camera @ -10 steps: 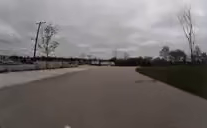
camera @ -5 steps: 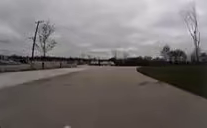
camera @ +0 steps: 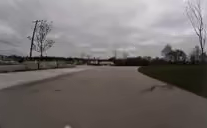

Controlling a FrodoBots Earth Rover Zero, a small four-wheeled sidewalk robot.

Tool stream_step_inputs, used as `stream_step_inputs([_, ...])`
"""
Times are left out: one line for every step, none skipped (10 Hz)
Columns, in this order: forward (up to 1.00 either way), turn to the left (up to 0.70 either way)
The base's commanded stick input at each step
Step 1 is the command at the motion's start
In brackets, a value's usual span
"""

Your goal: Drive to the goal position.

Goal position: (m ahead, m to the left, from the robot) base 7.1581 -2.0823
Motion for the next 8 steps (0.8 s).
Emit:
stream_step_inputs([1.00, 0.00])
stream_step_inputs([1.00, 0.00])
stream_step_inputs([1.00, 0.00])
stream_step_inputs([1.00, 0.00])
stream_step_inputs([1.00, 0.00])
stream_step_inputs([1.00, 0.00])
stream_step_inputs([1.00, 0.00])
stream_step_inputs([1.00, 0.00])
